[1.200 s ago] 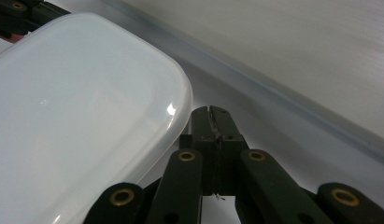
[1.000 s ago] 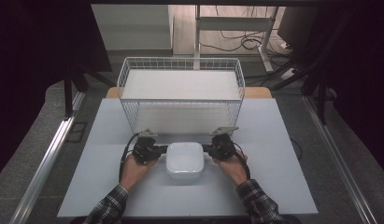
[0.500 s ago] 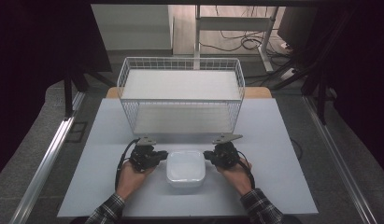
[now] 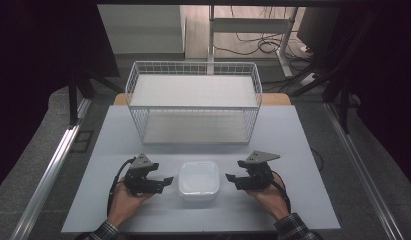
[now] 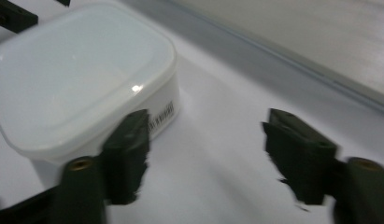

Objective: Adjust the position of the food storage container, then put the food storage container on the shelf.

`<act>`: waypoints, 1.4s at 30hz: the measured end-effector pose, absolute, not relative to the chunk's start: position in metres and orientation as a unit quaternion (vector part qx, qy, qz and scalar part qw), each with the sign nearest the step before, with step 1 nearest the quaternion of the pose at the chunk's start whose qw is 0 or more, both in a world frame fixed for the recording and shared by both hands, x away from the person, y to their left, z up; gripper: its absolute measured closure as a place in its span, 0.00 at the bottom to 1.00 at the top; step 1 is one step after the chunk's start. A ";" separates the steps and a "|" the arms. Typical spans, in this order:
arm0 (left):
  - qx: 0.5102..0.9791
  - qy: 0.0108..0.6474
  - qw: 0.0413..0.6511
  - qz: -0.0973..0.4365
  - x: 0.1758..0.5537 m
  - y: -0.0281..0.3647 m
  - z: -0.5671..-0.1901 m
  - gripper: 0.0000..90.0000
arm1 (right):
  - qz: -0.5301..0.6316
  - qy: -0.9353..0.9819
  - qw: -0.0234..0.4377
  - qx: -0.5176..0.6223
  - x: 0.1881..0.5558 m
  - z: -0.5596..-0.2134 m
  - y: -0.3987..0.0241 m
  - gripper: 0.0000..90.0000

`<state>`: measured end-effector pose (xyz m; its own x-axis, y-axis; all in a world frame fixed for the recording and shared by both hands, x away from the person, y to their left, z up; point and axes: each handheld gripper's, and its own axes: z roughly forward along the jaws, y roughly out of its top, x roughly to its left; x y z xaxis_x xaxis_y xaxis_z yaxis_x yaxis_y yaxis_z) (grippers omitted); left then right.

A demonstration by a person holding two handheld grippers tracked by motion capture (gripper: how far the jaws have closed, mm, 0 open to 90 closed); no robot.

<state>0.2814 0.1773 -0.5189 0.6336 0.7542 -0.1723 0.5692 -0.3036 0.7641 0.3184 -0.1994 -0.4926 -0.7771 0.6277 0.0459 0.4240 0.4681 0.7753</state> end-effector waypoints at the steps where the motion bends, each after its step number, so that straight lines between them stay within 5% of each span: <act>1: 0.800 0.417 0.417 0.109 0.282 0.178 -0.520 0.16 | 0.410 0.849 0.125 0.308 0.319 -0.495 -0.200 0.22; 7: 0.801 0.409 0.421 0.116 0.282 0.178 -0.517 0.09 | 0.403 0.852 0.133 0.308 0.318 -0.496 -0.197 0.11; 24: 0.789 0.384 0.470 0.094 0.280 0.166 -0.494 0.05 | 0.433 0.834 0.126 0.317 0.316 -0.476 -0.187 0.02; 37: 0.807 0.371 0.456 0.064 0.290 0.132 -0.497 0.07 | 0.421 0.847 0.055 0.319 0.318 -0.479 -0.156 0.05; 42: 0.803 0.382 0.457 0.011 0.295 0.133 -0.510 0.12 | 0.403 0.857 0.025 0.320 0.319 -0.491 -0.145 0.10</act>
<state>0.2947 0.1329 -0.5101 0.7077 0.6235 -0.3324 0.6039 -0.2896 0.7426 0.3187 -0.1455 -0.4906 -0.7934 0.5692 0.2157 0.5294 0.4703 0.7061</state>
